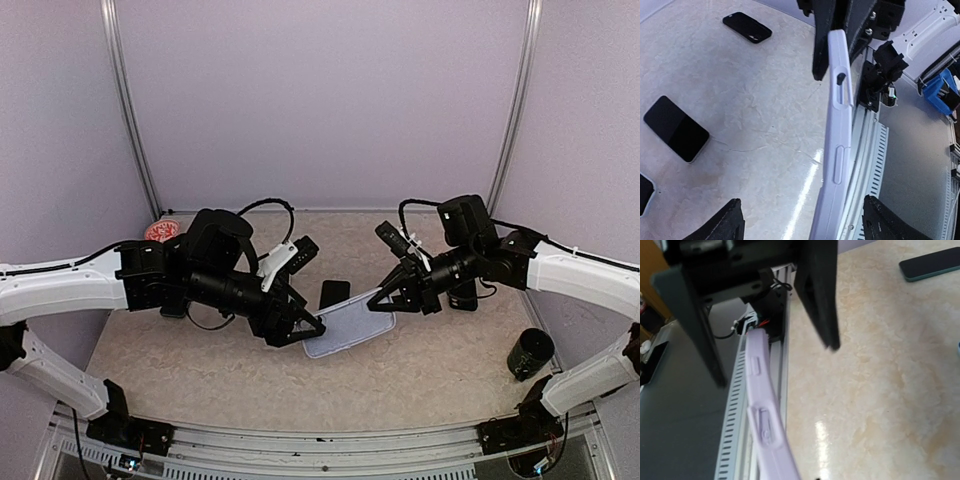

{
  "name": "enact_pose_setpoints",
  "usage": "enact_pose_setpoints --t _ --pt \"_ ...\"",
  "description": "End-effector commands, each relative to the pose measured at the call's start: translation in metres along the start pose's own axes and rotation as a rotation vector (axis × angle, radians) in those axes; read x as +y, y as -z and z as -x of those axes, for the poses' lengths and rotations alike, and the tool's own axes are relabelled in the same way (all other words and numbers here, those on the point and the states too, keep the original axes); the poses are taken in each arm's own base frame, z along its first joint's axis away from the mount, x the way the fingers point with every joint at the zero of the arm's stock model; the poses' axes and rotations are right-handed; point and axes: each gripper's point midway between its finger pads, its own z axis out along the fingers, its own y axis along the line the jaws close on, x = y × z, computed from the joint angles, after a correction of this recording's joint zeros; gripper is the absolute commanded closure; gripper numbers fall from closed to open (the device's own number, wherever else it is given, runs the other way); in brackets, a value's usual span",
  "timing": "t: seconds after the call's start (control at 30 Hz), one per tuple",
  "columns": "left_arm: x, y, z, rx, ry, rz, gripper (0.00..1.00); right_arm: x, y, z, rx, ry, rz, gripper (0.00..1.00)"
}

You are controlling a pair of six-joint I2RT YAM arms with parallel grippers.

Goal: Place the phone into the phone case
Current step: Place the phone case at the center of the board.

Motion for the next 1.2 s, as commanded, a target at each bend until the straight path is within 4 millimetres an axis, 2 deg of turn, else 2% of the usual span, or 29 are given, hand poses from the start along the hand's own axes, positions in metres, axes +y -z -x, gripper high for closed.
enact_pose_setpoints --t 0.0,0.1,0.13,0.17,0.27,0.33,0.5,0.7,0.93,1.17 --pt "0.039 0.036 0.038 -0.187 0.049 0.195 0.11 -0.003 0.003 0.017 -0.039 0.038 -0.051 1.0" --pt "0.071 0.078 0.057 -0.344 0.14 0.326 0.01 -0.017 0.0 0.022 -0.045 0.027 -0.094 1.0" --pt "0.081 0.091 0.059 -0.385 0.168 0.352 0.01 -0.023 -0.002 0.024 -0.043 0.021 -0.109 1.0" --pt "0.084 0.108 0.064 -0.442 0.186 0.361 0.01 -0.028 -0.004 0.025 -0.041 0.005 -0.119 1.0" --pt "0.102 0.143 0.067 -0.549 0.254 0.433 0.01 -0.047 -0.013 0.03 -0.037 -0.044 -0.144 1.0" --pt "0.112 0.155 0.064 -0.579 0.298 0.469 0.01 -0.058 -0.019 0.035 -0.045 -0.062 -0.153 1.0" --pt "0.13 0.162 0.048 -0.586 0.366 0.554 0.01 -0.091 -0.038 0.047 -0.057 -0.133 -0.16 1.0" --pt "0.144 0.165 0.027 -0.59 0.432 0.618 0.01 -0.125 -0.06 0.051 -0.06 -0.226 -0.173 1.0" --pt "0.158 0.175 0.008 -0.592 0.489 0.69 0.01 -0.142 -0.077 0.032 -0.045 -0.321 -0.148 1.0" --pt "0.171 0.177 0.003 -0.602 0.539 0.718 0.01 -0.142 -0.087 0.007 -0.037 -0.423 -0.151 1.0"
